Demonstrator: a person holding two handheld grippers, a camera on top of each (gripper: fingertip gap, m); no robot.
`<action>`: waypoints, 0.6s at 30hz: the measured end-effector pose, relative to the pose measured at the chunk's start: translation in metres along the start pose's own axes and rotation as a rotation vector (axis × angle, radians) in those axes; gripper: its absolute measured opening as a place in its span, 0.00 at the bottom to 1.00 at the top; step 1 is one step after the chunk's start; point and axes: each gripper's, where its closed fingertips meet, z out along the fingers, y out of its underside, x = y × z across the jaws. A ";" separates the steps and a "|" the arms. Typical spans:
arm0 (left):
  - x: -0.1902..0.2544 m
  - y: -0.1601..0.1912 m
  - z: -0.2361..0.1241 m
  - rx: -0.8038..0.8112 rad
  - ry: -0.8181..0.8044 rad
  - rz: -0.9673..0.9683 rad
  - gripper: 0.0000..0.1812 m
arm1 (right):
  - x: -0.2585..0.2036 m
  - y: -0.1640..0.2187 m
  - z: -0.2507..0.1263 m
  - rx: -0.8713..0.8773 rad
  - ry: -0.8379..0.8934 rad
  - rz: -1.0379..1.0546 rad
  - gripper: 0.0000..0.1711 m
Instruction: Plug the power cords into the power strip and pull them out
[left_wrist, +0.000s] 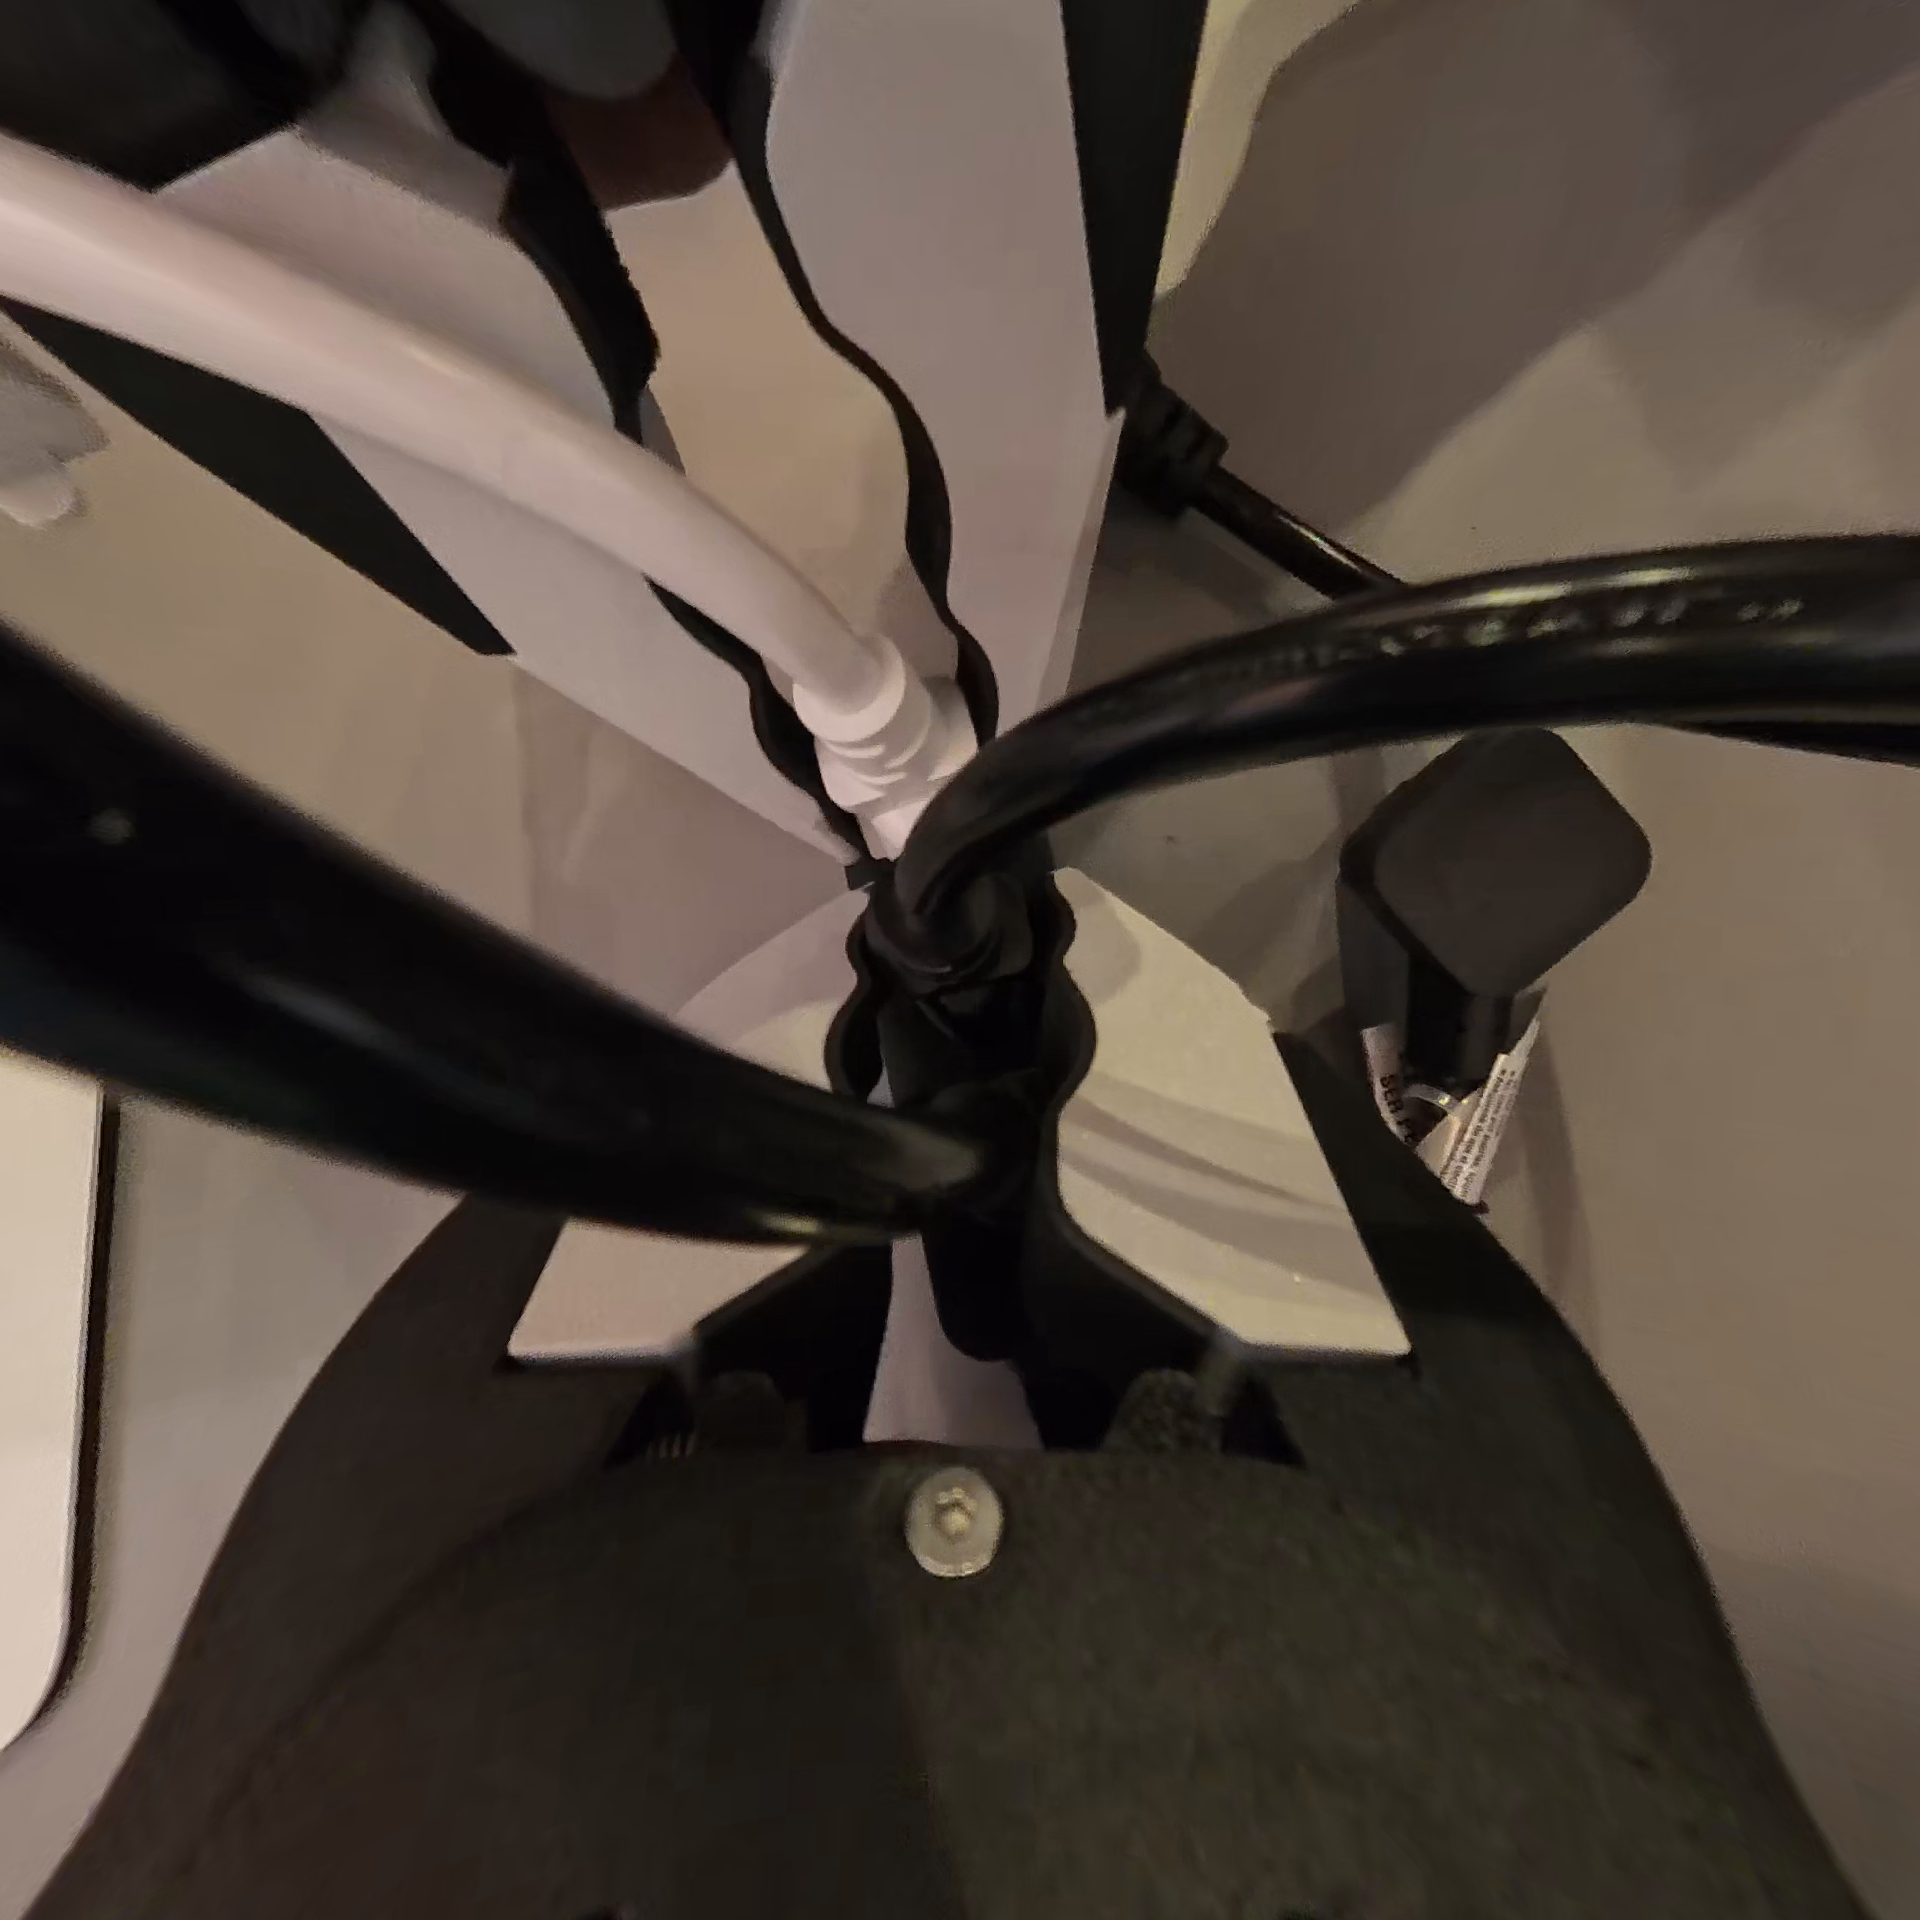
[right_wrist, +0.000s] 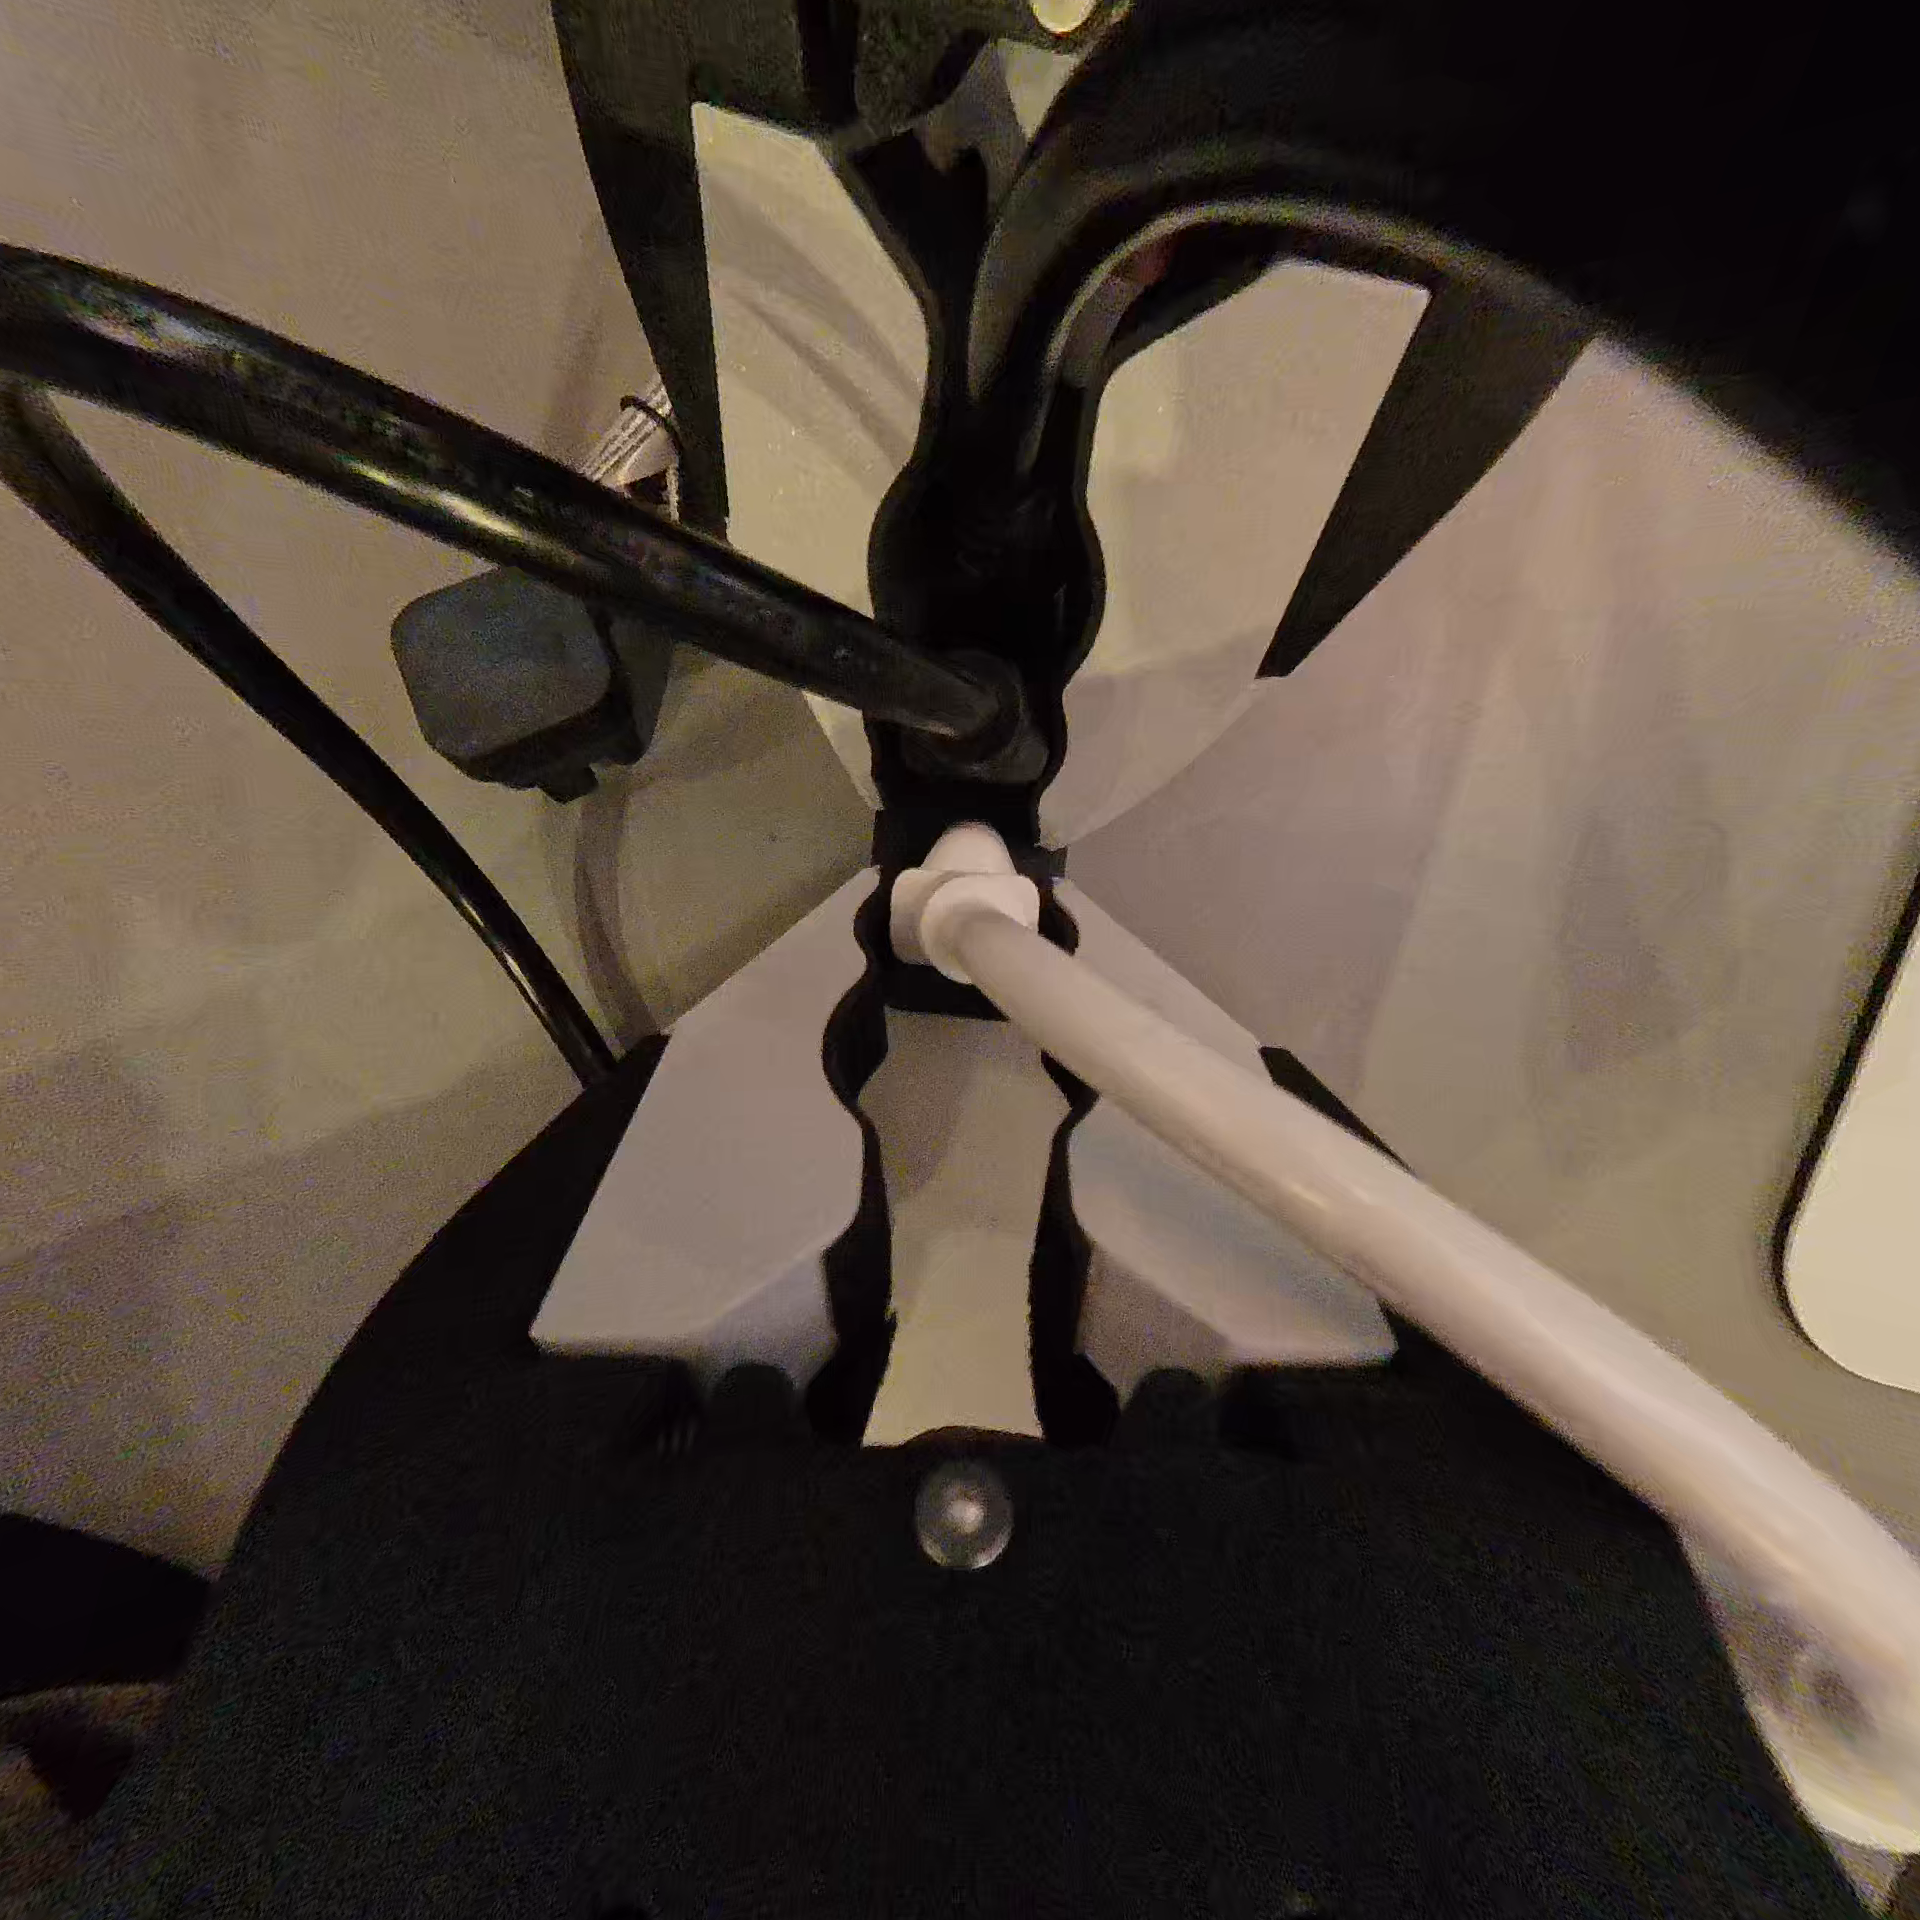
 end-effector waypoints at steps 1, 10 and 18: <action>0.000 -0.001 0.000 0.006 0.002 0.000 0.15 | 0.001 -0.002 0.003 0.025 0.007 0.017 0.14; -0.002 -0.003 0.003 0.025 -0.062 -0.039 0.14 | 0.002 -0.003 0.004 -0.005 0.072 -0.035 0.13; -0.001 -0.005 0.005 0.053 -0.069 -0.068 0.15 | -0.001 -0.001 0.000 -0.054 0.275 -0.141 0.13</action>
